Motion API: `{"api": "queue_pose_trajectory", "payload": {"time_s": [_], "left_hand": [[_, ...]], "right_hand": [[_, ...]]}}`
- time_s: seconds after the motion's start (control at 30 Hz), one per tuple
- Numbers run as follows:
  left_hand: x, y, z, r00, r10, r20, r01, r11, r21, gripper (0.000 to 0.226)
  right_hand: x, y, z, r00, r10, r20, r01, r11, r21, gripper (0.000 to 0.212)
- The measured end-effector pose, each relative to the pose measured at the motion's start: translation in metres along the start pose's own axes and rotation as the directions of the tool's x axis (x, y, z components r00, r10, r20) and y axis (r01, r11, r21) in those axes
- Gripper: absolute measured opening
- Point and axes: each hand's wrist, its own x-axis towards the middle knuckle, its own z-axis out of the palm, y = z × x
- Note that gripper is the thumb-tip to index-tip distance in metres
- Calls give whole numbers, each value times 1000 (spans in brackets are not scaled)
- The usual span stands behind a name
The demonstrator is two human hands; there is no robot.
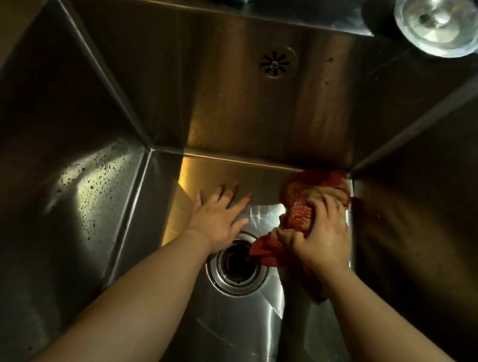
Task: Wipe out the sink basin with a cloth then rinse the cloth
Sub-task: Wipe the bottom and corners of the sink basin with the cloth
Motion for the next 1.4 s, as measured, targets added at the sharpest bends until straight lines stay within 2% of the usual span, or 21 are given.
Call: {"api": "queue_pose_trajectory", "payload": {"time_s": [0.13, 0.3, 0.5, 0.73, 0.9, 1.2, 1.4], "left_hand": [[3, -3, 1, 999, -27, 44, 27, 1000, 9, 56], [4, -2, 0, 997, -23, 76, 22, 1000, 19, 59], [4, -2, -3, 997, -18, 72, 16, 999, 39, 59], [2, -1, -1, 998, -20, 62, 17, 999, 42, 58], [3, 1, -1, 997, -31, 67, 29, 999, 35, 58], [4, -2, 0, 998, -17, 63, 15, 999, 42, 59], [4, -4, 2, 998, -14, 64, 11, 999, 49, 60]], "right_hand": [[3, -9, 8, 995, 15, 96, -16, 1000, 7, 82], [24, -4, 15, 985, 22, 173, -13, 999, -52, 74], [52, -3, 12, 971, 29, 239, -6, 995, -95, 74], [38, -5, 4, 984, 21, 177, -13, 999, -43, 69], [-11, -4, 16, 989, 4, 146, 8, 996, -85, 67], [14, 2, 15, 972, 27, 234, 1, 993, -119, 71], [48, 2, 4, 960, 87, 265, -55, 990, -126, 73]]}}
